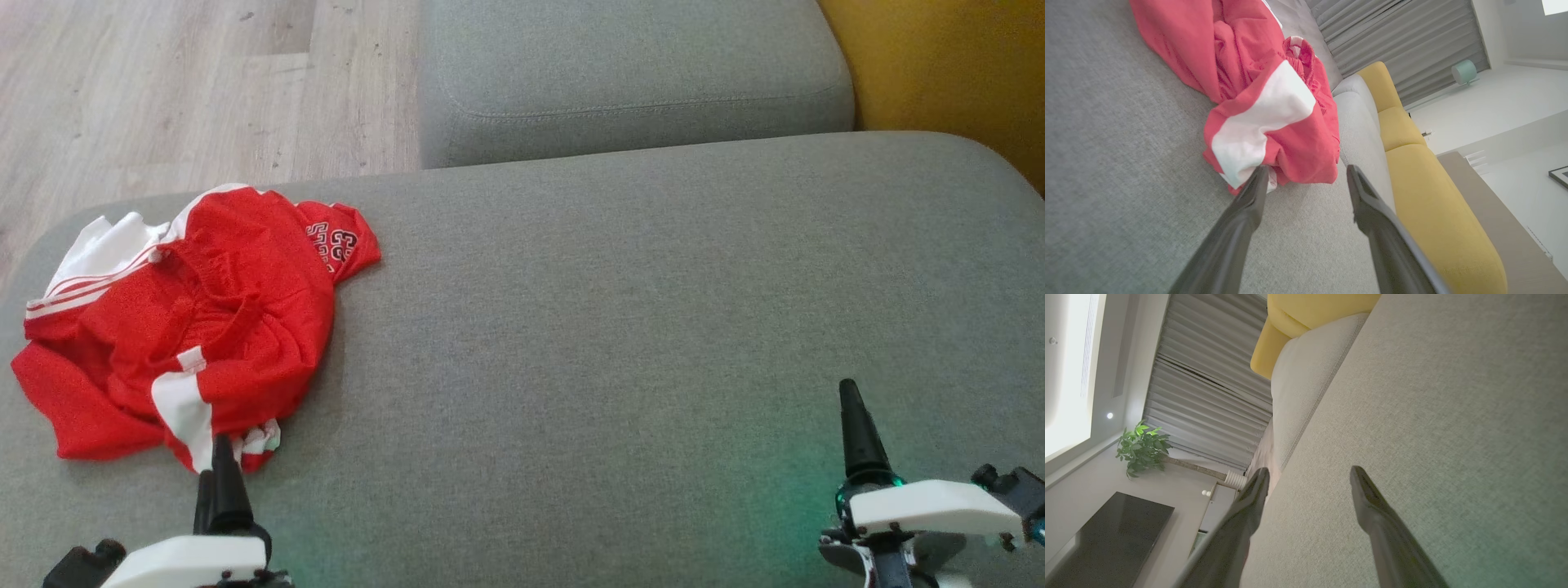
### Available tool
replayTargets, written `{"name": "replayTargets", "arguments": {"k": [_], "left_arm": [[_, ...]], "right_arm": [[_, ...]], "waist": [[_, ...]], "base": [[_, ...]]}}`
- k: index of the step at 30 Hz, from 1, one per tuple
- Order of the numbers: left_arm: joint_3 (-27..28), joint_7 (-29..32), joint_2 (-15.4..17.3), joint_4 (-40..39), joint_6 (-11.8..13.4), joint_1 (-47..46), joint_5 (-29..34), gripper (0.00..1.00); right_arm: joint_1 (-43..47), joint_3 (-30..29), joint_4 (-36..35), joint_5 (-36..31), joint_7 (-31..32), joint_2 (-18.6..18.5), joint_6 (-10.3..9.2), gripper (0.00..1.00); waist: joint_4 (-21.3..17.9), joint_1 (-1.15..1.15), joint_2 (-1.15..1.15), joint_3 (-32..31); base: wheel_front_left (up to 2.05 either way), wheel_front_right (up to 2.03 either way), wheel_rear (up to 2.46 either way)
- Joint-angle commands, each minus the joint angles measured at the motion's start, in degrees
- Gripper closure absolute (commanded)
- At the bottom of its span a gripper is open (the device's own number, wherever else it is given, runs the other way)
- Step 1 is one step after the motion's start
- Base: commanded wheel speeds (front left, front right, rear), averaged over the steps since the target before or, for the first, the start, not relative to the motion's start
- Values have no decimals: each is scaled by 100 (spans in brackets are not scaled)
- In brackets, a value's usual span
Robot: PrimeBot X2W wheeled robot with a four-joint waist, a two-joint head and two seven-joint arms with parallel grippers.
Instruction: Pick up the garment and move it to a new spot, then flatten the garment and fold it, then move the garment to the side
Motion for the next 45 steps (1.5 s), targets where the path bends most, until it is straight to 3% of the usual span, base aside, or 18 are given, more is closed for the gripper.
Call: {"name": "replayTargets", "arguments": {"k": [1, 45], "left_arm": [[21, -67, 54, -236, 34, -116, 194, 0], [-442, -789, 110, -893, 463, 166, 3653, 0]], "right_arm": [[-202, 92, -247, -193, -78, -50, 16, 0], [-143, 860, -627, -3225, -805, -70, 32, 0]], "waist": [[1, 0, 0, -6], [62, 0, 0, -243]], "base": [[0, 0, 0], [0, 0, 0]]}}
